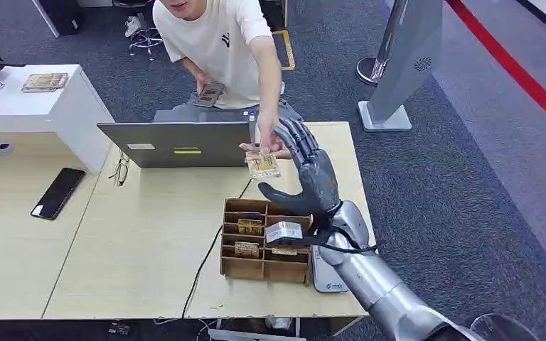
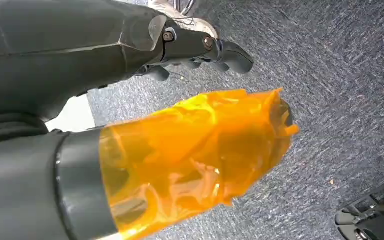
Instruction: Pass the card to the sensor for recognition and then transmit it.
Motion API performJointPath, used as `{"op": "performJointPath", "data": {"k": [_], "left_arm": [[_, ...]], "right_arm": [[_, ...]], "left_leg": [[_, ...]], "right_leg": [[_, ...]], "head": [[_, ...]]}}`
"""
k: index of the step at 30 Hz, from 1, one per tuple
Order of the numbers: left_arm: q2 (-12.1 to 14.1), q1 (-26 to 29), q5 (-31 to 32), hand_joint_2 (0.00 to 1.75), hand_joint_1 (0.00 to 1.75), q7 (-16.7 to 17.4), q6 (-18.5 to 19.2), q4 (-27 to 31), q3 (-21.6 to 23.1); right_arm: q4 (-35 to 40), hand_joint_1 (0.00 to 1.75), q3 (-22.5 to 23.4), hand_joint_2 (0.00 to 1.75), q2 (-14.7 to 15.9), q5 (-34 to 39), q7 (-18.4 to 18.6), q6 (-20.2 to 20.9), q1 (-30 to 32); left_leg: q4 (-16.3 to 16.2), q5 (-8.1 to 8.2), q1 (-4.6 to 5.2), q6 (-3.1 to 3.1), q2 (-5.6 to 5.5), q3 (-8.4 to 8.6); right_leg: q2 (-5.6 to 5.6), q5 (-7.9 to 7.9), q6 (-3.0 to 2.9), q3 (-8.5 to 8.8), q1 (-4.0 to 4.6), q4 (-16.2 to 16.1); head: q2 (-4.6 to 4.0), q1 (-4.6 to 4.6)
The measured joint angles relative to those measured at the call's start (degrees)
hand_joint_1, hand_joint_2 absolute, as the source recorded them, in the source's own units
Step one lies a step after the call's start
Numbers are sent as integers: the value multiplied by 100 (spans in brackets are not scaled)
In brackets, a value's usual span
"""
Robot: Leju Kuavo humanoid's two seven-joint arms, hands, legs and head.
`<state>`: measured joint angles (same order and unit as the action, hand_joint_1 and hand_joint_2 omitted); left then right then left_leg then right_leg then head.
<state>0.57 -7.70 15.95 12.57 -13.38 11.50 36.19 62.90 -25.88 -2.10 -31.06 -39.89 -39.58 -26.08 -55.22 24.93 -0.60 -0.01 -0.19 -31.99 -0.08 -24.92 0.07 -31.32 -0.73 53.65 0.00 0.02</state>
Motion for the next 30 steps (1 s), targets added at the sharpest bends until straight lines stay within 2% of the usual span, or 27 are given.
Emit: {"op": "performJointPath", "data": {"k": [1, 2, 3, 6, 15, 23, 25, 30], "left_arm": [[0, -5, 4, 0, 0, 2, 11, 0, 0], [0, -10, 13, 0, 0, 7, 20, 2, 5], [0, -14, 18, 0, 0, 11, 31, 0, 7], [0, -31, 37, 0, 0, 22, 61, 0, 18], [0, -47, 53, 0, 0, 55, 94, 0, 39], [0, -54, 48, 0, 0, 98, 116, 0, 40], [0, -54, 46, 0, 0, 105, 116, 0, 39], [0, -54, 29, 0, 0, 107, 114, 0, 39]], "right_arm": [[4, 47, 0, 175, -7, 2, -4, -2, 0], [15, 126, 0, 175, -9, 0, -4, -2, -1], [15, 136, 0, 175, -11, 0, -7, -2, -3], [17, 141, 2, 175, -24, -13, -7, -2, -10], [35, 138, 35, 175, -44, -13, -7, -2, -11], [46, 141, 63, 175, -44, -13, -24, -17, -10], [46, 147, 79, 175, -44, -13, -24, -17, -10], [46, 145, 103, 175, -46, -11, -24, -17, -9]], "left_leg": [[0, 0, 0, 0, 0, 0], [0, 0, 0, 0, 0, 0], [0, 0, 0, 0, 0, 0], [0, 0, 0, 0, 0, 0], [0, 0, 0, 0, 0, 0], [0, 0, 0, 0, 0, 1], [0, -1, 0, 0, 0, 1], [0, -1, 0, 0, 0, 1]], "right_leg": [[0, 0, 0, 0, 0, 0], [0, 0, 0, 0, 0, 0], [0, 0, 0, 0, 0, 0], [0, 0, 0, 0, 0, 0], [0, 0, 0, 0, 0, 0], [0, 0, 0, 0, 0, 0], [0, 0, 0, 0, 0, 0], [0, 0, 0, 0, 0, 0]], "head": [[0, 0], [0, 0], [0, 0], [0, 0], [0, 0], [0, 0], [0, 0], [0, 0]]}}
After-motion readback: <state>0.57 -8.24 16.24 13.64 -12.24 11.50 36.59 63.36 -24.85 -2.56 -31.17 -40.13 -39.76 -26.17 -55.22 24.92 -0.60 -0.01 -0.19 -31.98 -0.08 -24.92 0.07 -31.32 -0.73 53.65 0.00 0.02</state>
